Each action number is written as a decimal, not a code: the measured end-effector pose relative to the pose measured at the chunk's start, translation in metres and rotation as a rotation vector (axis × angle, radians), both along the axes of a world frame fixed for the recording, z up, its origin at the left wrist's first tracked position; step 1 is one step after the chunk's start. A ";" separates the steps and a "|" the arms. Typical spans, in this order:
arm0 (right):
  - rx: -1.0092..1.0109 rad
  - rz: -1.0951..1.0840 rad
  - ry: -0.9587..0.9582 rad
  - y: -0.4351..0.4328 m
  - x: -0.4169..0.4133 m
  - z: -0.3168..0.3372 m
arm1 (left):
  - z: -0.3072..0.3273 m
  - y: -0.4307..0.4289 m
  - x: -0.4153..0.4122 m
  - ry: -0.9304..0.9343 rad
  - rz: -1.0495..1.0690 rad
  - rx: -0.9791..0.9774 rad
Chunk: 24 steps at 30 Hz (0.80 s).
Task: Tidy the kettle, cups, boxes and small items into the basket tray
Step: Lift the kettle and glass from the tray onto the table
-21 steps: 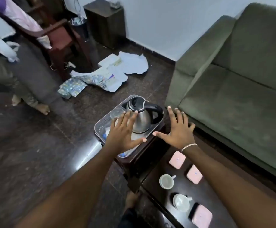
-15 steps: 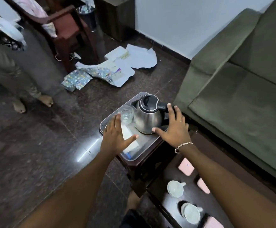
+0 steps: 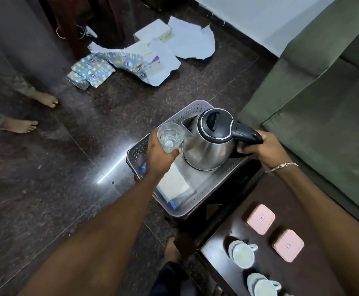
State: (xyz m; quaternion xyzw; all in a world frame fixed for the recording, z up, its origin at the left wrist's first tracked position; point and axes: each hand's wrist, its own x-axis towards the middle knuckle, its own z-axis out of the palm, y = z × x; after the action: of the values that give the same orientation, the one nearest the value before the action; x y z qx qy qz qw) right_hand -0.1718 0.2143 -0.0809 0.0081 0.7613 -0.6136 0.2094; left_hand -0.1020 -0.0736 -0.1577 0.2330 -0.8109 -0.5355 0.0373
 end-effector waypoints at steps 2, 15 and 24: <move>-0.020 0.038 -0.065 0.005 -0.008 -0.004 | -0.004 0.000 -0.004 0.029 0.017 0.034; -0.029 0.024 -0.209 -0.001 -0.006 0.010 | -0.003 -0.002 -0.008 0.021 0.046 0.082; -0.085 -0.072 -0.154 -0.004 0.005 0.047 | 0.025 -0.005 0.005 0.078 0.009 0.020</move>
State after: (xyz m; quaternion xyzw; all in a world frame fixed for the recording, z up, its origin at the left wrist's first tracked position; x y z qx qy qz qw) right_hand -0.1670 0.2103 -0.0342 0.0736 0.7153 -0.6502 0.2451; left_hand -0.0972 -0.0784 -0.1332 0.2161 -0.8022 -0.5523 0.0690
